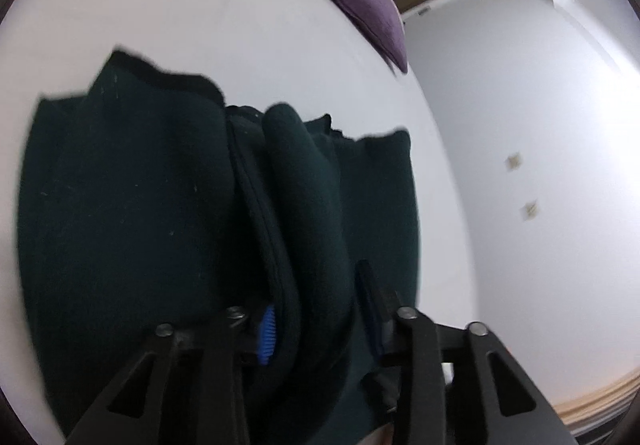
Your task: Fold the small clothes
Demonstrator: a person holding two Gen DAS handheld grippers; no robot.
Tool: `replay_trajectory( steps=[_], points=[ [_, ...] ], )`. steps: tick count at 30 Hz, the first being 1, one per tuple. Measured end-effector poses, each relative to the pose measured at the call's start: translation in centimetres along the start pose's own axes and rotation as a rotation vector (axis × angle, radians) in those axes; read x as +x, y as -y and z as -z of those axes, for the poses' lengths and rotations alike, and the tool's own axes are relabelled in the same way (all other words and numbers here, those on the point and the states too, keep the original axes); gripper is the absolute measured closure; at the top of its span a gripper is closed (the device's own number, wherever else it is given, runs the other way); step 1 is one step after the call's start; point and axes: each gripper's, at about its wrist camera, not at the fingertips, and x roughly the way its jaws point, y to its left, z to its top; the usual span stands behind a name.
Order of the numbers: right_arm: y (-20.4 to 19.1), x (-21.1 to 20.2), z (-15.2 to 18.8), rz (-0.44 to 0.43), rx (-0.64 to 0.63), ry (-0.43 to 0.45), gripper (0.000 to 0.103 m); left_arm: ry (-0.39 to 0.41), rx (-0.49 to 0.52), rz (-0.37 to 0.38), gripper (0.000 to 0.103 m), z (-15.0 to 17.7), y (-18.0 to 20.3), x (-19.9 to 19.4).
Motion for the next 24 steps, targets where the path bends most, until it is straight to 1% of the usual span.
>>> replay_trajectory(
  steps=[1, 2, 4, 5, 6, 7, 9, 10, 11, 15, 19, 21, 23, 24],
  points=[
    [0.0, 0.0, 0.0, -0.003, 0.002, 0.001, 0.024, 0.006, -0.028, 0.032, 0.057, -0.2, -0.6, -0.2],
    [0.0, 0.1, -0.1, -0.004, 0.004, 0.001, 0.024, 0.015, -0.041, 0.045, 0.057, -0.4, -0.8, -0.4],
    [0.0, 0.2, -0.1, -0.002, 0.003, 0.002, 0.023, 0.015, -0.037, 0.039, 0.058, -0.2, -0.9, -0.5],
    [-0.1, 0.3, -0.2, -0.003, 0.003, 0.002, 0.023, 0.018, -0.029, 0.021, 0.067, -0.2, -0.6, -0.4],
    [-0.1, 0.3, -0.2, -0.005, 0.006, 0.003, 0.024, 0.013, -0.024, -0.007, 0.082, -0.2, -0.5, -0.2],
    [0.0, 0.4, -0.2, -0.008, 0.009, 0.004, 0.024, 0.011, -0.028, -0.031, 0.084, -0.1, -0.4, 0.0],
    [-0.1, 0.5, -0.3, -0.008, 0.011, 0.006, 0.024, 0.03, -0.029, -0.044, 0.088, 0.0, -0.2, -0.3],
    [-0.1, 0.6, -0.3, -0.008, 0.01, 0.006, 0.024, 0.045, -0.018, -0.074, 0.088, 0.1, 0.1, -0.6],
    [-0.1, 0.6, -0.4, -0.008, 0.011, 0.006, 0.024, 0.052, -0.008, -0.085, 0.088, 0.2, 0.5, -0.9],
    [-0.1, 0.7, -0.5, -0.014, 0.015, 0.01, 0.024, 0.085, 0.057, -0.105, 0.089, 0.5, 2.6, -2.7],
    [-0.4, 0.5, -0.7, -0.012, 0.012, 0.027, 0.025, 0.117, 0.182, -0.171, 0.089, 1.2, 5.9, -4.2],
    [-1.0, -0.5, -1.0, 0.007, 0.001, 0.057, 0.025, 0.132, 0.229, -0.173, 0.089, 1.6, 7.1, -5.5],
    [-2.3, -1.5, -1.2, 0.019, -0.033, 0.088, 0.025, 0.131, 0.249, -0.173, 0.089, 1.4, 7.5, -6.9],
    [-3.0, -1.6, -1.3, 0.027, -0.055, 0.088, 0.025, 0.127, 0.25, -0.178, 0.089, 1.3, 7.3, -7.2]
  ],
)
